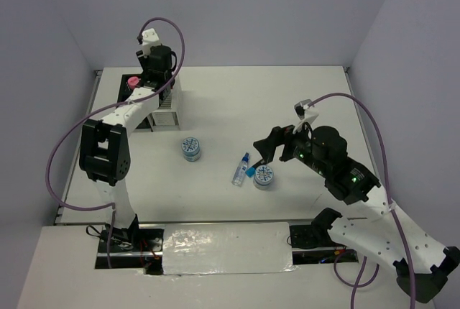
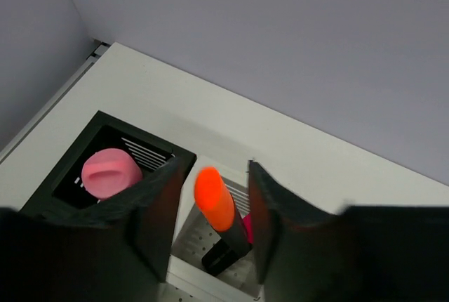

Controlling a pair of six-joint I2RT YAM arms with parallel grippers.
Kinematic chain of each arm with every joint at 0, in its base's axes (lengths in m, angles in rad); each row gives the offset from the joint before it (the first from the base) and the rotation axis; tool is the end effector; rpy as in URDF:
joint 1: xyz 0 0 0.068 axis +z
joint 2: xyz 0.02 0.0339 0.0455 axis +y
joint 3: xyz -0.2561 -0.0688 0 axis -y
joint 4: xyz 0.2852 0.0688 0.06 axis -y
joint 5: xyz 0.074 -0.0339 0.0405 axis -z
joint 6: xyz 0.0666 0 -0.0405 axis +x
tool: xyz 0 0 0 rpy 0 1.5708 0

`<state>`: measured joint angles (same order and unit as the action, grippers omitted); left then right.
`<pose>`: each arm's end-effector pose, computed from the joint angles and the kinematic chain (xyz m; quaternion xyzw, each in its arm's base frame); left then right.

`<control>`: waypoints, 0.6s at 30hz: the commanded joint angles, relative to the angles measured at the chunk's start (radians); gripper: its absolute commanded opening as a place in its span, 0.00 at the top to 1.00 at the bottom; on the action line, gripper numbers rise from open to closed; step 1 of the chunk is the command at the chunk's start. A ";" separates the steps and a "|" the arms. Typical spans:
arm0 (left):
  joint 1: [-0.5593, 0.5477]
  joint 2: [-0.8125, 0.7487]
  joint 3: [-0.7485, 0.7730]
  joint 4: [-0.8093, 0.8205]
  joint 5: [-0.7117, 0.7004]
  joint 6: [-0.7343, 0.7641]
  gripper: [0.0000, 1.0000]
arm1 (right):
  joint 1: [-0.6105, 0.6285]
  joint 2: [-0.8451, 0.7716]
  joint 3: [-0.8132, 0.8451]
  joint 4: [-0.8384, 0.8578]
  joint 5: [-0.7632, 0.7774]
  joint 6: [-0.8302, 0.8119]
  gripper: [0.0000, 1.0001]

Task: Sort the stationery into containers
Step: Place the pen in the storage box.

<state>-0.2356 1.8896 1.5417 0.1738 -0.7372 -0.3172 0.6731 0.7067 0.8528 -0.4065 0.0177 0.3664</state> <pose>0.5066 -0.0756 0.2945 -0.2606 0.7044 0.1018 0.6523 0.1841 0.1453 0.3445 -0.1158 0.7844 0.2965 0.5323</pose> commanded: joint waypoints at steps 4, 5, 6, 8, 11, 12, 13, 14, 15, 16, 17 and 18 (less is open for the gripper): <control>0.005 -0.012 -0.031 0.050 -0.024 -0.022 0.29 | -0.007 0.019 0.037 0.012 0.005 -0.027 0.00; 0.005 -0.023 -0.032 0.032 -0.019 -0.031 0.23 | -0.007 0.025 0.035 0.017 0.016 -0.026 0.00; 0.005 -0.033 -0.029 0.017 -0.024 -0.048 0.18 | -0.009 0.046 0.035 0.018 0.022 -0.024 0.00; 0.005 -0.069 -0.011 -0.014 -0.015 -0.062 0.07 | -0.007 0.091 0.054 -0.004 0.062 0.005 0.00; 0.004 -0.139 0.053 -0.146 0.040 -0.115 0.01 | -0.010 0.210 0.112 -0.081 0.112 0.051 0.00; 0.004 -0.161 0.072 -0.243 0.064 -0.146 0.01 | -0.007 0.236 0.123 -0.095 0.143 0.096 0.00; 0.004 -0.208 0.102 -0.288 0.090 -0.161 0.01 | -0.006 0.263 0.114 -0.077 0.140 0.112 0.00; 0.004 -0.234 0.113 -0.331 0.123 -0.175 0.01 | -0.003 0.264 0.098 -0.060 0.131 0.129 0.00; 0.004 -0.260 0.120 -0.374 0.201 -0.198 0.01 | 0.005 0.264 0.065 -0.045 0.130 0.176 0.00; 0.004 -0.315 0.123 -0.457 0.243 -0.206 0.01 | 0.011 0.252 0.043 0.001 0.123 0.193 0.00; 0.004 -0.345 0.114 -0.499 0.281 -0.227 0.01 | 0.014 0.249 0.026 0.032 0.111 0.201 0.00; 0.004 -0.375 0.097 -0.529 0.379 -0.229 0.01 | 0.017 0.252 0.013 0.047 0.102 0.203 0.03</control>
<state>-0.2348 1.6585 1.6001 -0.2043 -0.5564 -0.4782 0.6754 0.9817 0.8894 -0.4450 0.1154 0.4961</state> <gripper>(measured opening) 0.993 0.986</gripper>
